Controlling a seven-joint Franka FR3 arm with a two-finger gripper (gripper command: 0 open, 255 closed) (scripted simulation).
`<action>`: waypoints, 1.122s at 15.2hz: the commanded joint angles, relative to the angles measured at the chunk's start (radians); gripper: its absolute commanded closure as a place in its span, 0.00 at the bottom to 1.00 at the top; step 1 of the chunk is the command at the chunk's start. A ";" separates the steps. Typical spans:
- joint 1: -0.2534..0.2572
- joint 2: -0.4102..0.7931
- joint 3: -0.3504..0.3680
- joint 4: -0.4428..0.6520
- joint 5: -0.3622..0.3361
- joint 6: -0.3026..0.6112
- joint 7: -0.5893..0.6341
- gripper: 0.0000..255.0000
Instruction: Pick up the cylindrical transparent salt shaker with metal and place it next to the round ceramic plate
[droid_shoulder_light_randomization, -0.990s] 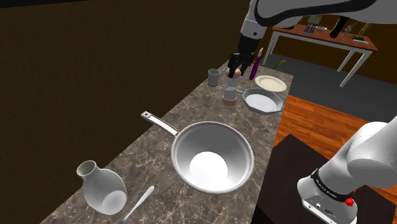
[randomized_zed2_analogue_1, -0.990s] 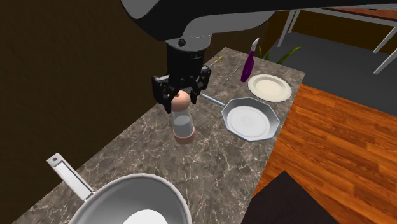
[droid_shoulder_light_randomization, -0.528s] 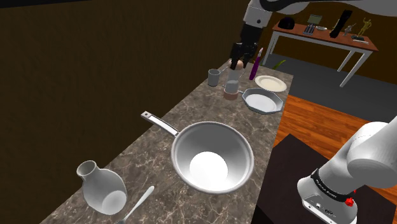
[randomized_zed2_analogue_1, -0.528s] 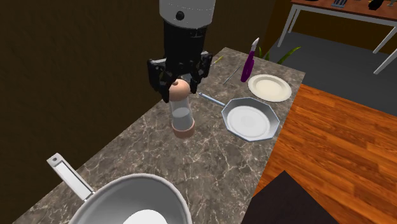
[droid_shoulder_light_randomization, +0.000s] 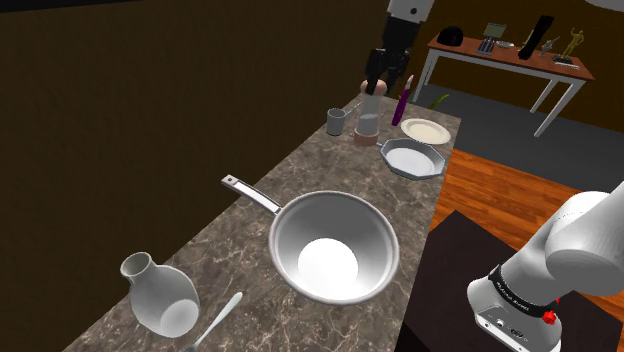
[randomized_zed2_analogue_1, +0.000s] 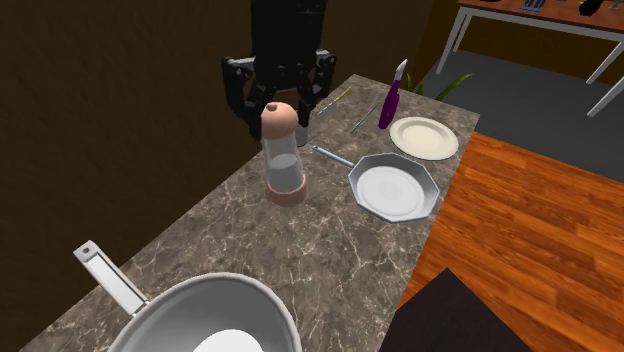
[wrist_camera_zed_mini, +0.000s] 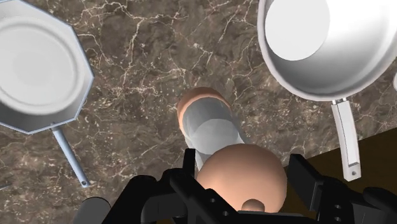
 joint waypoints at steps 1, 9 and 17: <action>0.000 0.008 -0.001 0.037 0.000 -0.028 0.004 1.00; -0.038 0.047 -0.053 0.083 -0.003 -0.051 -0.084 1.00; -0.118 0.150 -0.147 0.115 0.005 -0.009 -0.268 1.00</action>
